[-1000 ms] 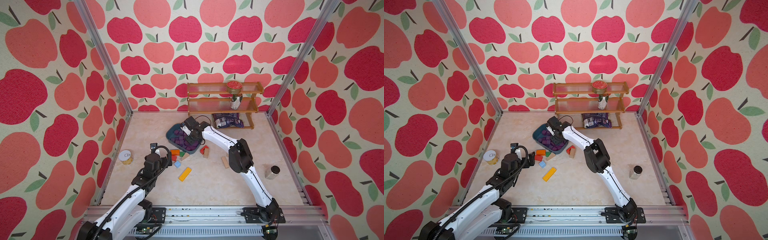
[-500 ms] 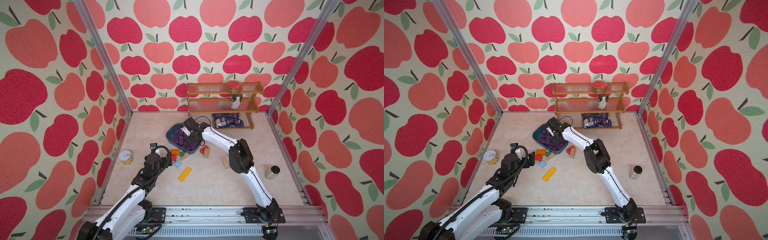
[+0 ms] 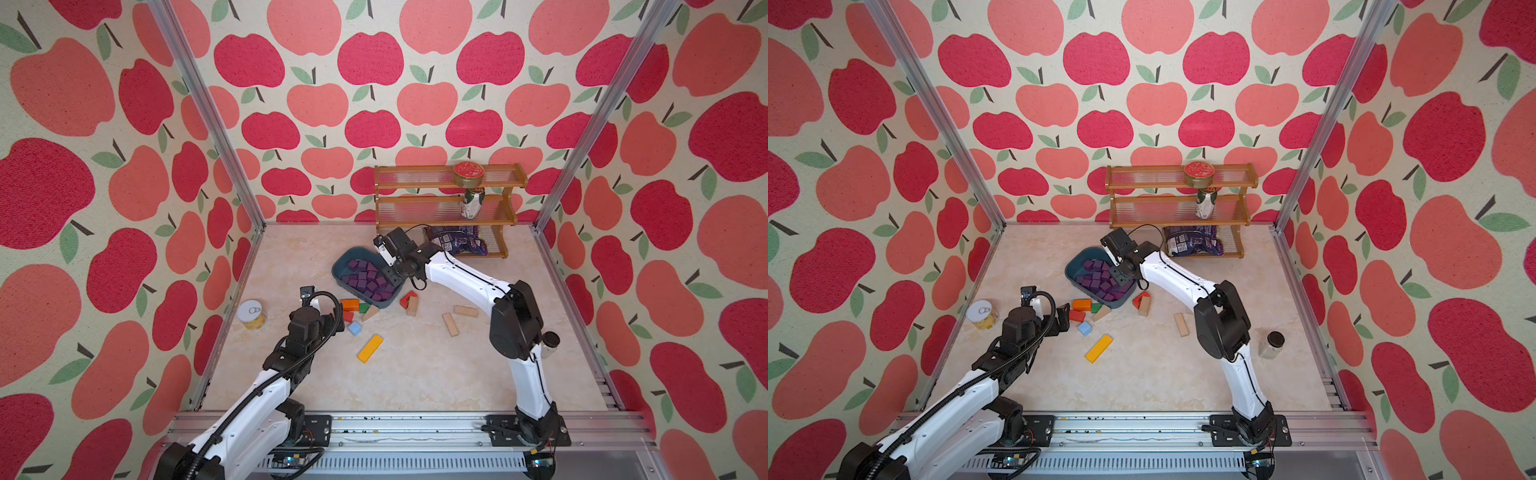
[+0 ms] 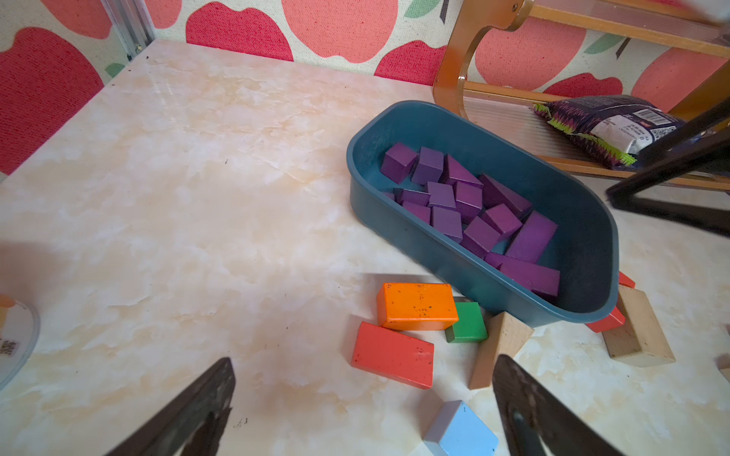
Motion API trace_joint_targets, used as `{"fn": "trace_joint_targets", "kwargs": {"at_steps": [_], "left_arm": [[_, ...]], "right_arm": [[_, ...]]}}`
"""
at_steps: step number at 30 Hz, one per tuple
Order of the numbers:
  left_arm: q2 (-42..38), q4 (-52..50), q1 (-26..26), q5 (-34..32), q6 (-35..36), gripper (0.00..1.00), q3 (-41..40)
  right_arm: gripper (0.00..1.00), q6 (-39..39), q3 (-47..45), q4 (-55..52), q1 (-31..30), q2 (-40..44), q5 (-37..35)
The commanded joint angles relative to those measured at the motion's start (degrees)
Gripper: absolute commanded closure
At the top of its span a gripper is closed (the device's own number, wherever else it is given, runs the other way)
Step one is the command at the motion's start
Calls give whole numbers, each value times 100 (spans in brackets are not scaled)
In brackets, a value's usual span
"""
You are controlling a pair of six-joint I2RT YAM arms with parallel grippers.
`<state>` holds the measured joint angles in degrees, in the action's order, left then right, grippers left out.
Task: Pick purple bricks into the storage bin
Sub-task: Place the building block in the storage box, then reset both arms
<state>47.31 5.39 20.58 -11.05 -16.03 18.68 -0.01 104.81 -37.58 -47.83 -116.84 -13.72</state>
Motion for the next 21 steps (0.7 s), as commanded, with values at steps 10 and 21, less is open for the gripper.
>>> {"fn": "trace_joint_targets", "kwargs": {"at_steps": [10, 21], "left_arm": [[260, -89, -174, 172, 191, 1, 401], [682, 52, -791, -492, 983, 1, 732]], "right_arm": [[31, 359, -3485, 1748, 422, 2724, -951], [10, 142, -6220, 3795, 1432, 4802, -1283]]}}
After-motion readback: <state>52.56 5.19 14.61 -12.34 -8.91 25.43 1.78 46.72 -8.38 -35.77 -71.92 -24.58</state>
